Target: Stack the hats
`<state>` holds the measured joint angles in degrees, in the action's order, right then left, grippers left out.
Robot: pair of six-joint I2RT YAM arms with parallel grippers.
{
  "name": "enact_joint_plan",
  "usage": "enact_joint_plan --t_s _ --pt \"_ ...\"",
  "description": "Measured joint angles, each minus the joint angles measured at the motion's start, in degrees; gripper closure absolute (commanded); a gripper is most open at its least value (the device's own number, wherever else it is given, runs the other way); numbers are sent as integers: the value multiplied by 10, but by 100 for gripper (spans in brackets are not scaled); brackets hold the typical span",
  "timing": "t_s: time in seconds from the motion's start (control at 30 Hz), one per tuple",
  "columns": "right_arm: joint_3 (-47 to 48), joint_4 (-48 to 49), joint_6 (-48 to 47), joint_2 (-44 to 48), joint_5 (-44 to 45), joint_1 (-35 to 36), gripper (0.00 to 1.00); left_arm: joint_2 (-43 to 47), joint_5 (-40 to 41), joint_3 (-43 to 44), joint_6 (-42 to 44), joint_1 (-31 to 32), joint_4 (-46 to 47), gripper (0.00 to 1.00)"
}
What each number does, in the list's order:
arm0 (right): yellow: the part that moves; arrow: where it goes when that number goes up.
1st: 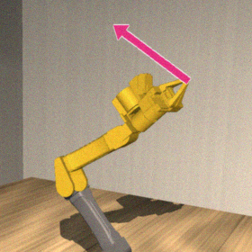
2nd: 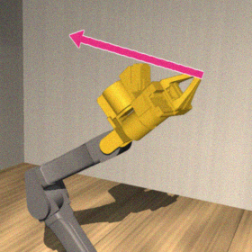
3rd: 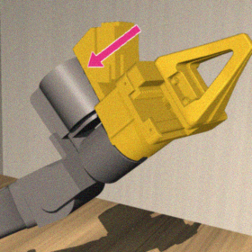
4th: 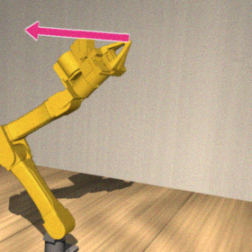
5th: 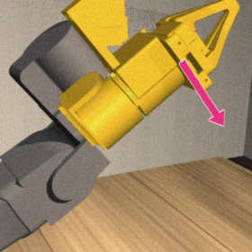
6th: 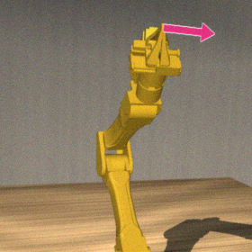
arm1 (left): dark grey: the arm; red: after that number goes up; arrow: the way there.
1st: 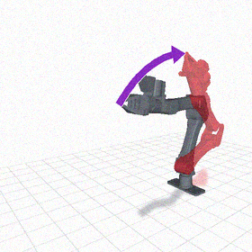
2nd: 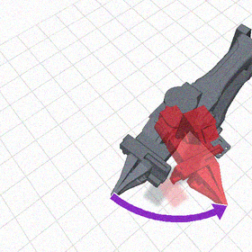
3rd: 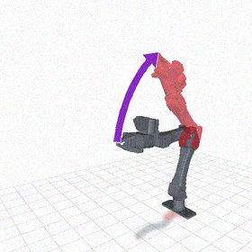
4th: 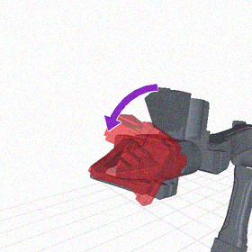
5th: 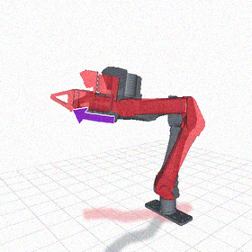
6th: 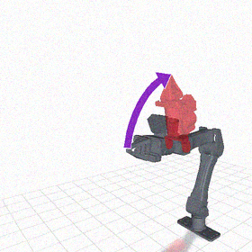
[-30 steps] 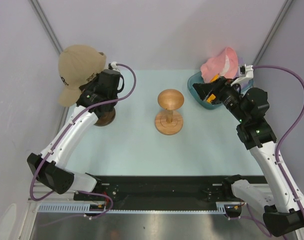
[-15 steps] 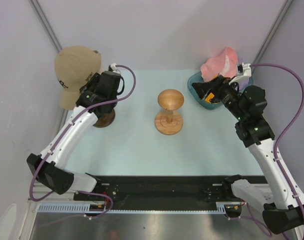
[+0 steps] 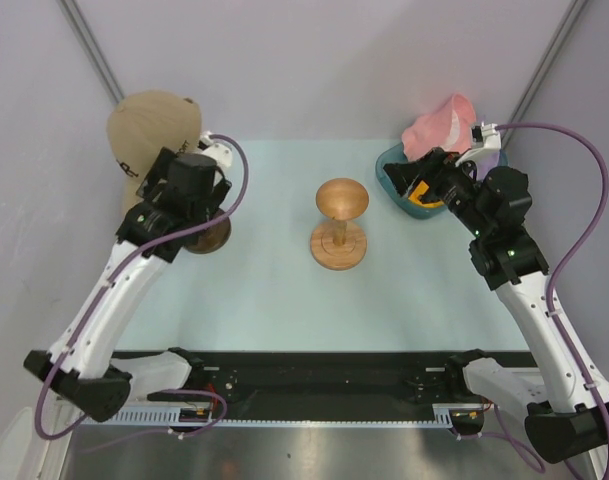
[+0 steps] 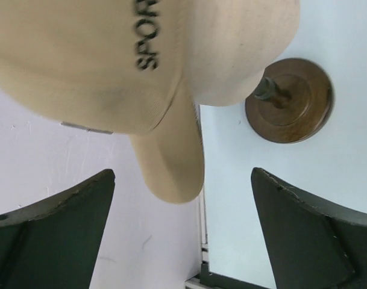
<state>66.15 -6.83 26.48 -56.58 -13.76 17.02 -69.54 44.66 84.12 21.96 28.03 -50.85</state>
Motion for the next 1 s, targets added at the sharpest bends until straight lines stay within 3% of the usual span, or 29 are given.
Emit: enact_joint_plan --t_s 0.33,0.47,0.67,0.77,1.0 --pt "1 -23 -28 0 26 0 13 150 -113 54 -69 8 18 0" --pt "3 -29 -34 0 35 0 13 162 -161 118 -95 8 24 0" --pt "32 -62 -57 0 63 -2 11 70 -194 280 -142 8 31 0" --pt "50 -78 -68 0 85 -6 10 20 -209 315 -155 15 38 0" --pt "80 -134 -76 -13 107 -68 8 -113 -182 340 -148 139 58 0"
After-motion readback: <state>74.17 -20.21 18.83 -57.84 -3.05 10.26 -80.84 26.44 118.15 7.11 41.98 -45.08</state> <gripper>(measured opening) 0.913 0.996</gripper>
